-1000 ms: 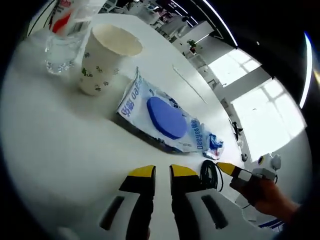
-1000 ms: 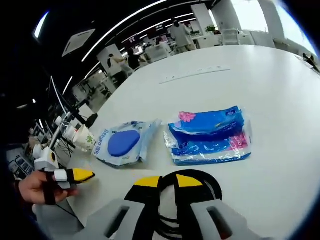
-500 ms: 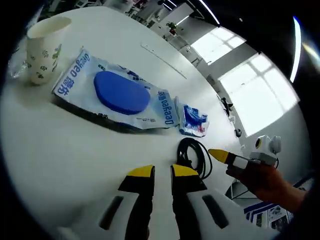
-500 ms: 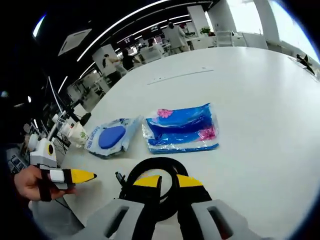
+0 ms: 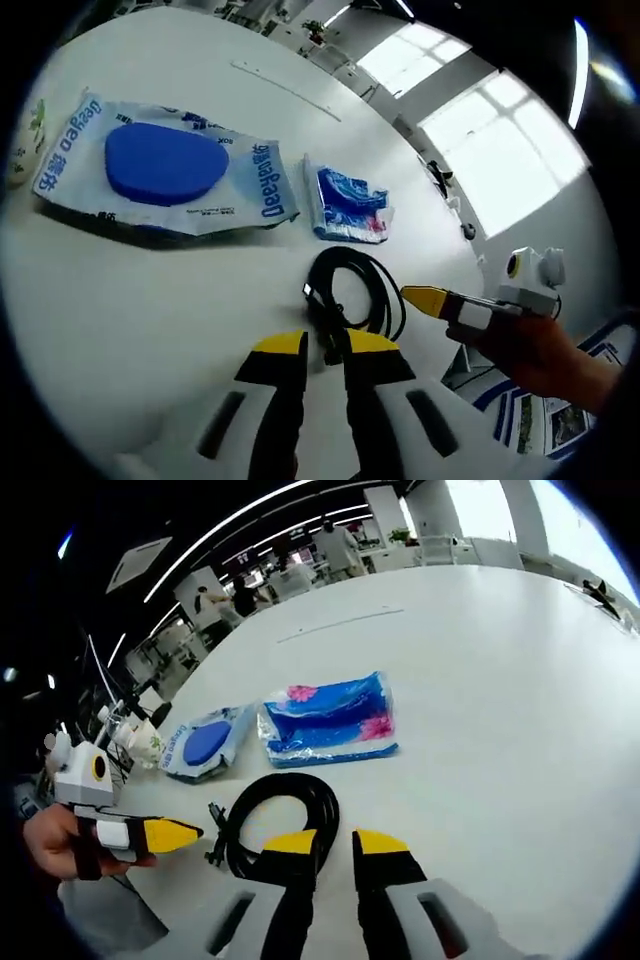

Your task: Arrange the tabletop items into an orderly group along one side of the table until the central work area is clear of visible clutter.

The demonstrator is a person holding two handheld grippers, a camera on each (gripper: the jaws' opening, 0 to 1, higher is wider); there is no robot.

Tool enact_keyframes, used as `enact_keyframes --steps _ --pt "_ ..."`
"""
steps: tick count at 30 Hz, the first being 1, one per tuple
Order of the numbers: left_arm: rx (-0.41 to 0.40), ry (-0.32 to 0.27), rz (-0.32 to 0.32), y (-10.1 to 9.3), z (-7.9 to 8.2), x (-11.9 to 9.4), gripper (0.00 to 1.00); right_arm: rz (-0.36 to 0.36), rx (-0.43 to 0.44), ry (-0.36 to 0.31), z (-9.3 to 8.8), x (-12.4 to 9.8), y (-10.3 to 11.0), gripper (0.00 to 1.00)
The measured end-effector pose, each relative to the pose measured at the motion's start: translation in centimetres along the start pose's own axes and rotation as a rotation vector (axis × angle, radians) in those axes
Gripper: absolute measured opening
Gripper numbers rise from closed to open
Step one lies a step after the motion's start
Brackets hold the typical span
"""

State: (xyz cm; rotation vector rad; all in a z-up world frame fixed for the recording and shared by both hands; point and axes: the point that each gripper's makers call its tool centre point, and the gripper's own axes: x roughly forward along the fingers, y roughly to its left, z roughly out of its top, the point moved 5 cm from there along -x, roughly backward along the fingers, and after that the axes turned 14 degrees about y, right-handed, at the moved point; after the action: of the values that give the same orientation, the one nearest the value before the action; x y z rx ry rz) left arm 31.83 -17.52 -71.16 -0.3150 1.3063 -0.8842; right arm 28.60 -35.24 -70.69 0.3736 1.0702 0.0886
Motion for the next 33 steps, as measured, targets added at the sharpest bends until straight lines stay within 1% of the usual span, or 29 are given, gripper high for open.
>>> enact_keyframes --steps 5,8,13,17,20,23,26,29,30,33 --pt "0.005 0.012 0.002 -0.4 -0.2 0.4 0.11 0.009 0.008 0.0 0.2 0.1 -0.3 0.11" --pt "-0.009 0.008 0.004 -0.2 -0.1 0.7 0.12 0.012 -0.002 0.003 0.2 0.2 -0.1 0.11" --pt "-0.007 0.014 0.007 -0.4 0.0 1.2 0.12 0.026 0.0 0.003 0.1 0.4 0.1 0.1" --pt "-0.006 0.028 0.014 -0.4 -0.2 1.6 0.1 0.047 -0.003 0.017 -0.1 0.8 0.3 0.1" --pt "-0.011 0.038 0.013 -0.4 -0.4 1.8 0.07 0.049 -0.015 0.023 -0.3 0.9 0.6 0.09" --pt "-0.028 0.036 0.004 -0.4 -0.4 1.9 0.06 0.06 -0.052 0.045 -0.7 1.4 1.1 0.03" --pt "-0.029 0.038 0.004 -0.4 -0.4 1.9 0.06 0.047 -0.07 0.046 -0.8 1.5 1.4 0.04" --pt "-0.011 0.041 0.017 -0.2 -0.5 1.6 0.06 0.06 -0.076 0.053 -0.8 1.5 1.6 0.04" --pt "-0.006 0.042 0.018 -0.2 -0.6 1.5 0.05 0.061 -0.094 0.061 -0.8 1.6 1.8 0.04" --pt "-0.017 0.04 0.018 0.3 -0.8 1.0 0.05 0.065 -0.121 0.069 -0.8 1.8 2.3 0.04"
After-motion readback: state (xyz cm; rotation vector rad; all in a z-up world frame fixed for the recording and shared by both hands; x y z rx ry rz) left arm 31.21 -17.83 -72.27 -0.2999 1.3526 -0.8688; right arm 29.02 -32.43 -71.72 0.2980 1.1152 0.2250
